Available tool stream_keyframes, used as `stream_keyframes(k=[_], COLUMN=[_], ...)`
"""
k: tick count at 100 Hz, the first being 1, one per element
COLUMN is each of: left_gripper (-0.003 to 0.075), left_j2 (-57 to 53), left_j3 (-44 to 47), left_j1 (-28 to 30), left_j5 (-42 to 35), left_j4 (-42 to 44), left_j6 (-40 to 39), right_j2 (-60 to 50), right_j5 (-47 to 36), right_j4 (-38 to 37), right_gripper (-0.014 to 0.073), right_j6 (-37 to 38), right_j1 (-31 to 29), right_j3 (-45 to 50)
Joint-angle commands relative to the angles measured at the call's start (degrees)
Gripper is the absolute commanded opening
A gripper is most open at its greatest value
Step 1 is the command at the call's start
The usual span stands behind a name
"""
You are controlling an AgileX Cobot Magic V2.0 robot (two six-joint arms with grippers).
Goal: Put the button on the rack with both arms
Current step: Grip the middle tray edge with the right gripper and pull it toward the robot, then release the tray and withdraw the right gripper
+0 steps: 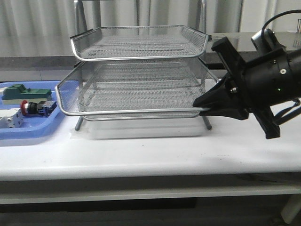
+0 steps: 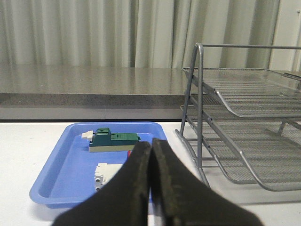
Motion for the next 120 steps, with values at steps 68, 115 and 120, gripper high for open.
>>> stream_keyframes(k=[68, 115, 120], left_gripper=[-0.0020, -0.0020, -0.0020], left_j2=[-1.98, -1.98, -1.98], left_j3=[2.71, 2.71, 2.71], left_j1=[-0.13, -0.13, -0.13], left_j5=[-4.67, -4.67, -4.67], left_j4=[-0.04, -0.04, -0.04], left_j6=[-0.46, -0.46, -0.46], right_j2=[-10.60, -13.26, -14.75], right_j5=[5.94, 7.36, 7.09], right_j4=[1.54, -6.07, -7.45], right_gripper=[0.0362, 0.0430, 0.0430], right_j6=[-4.92, -5.04, -4.15], right_j1=[0.18, 0.18, 0.18], right_j3=[8.64, 8.97, 9.24])
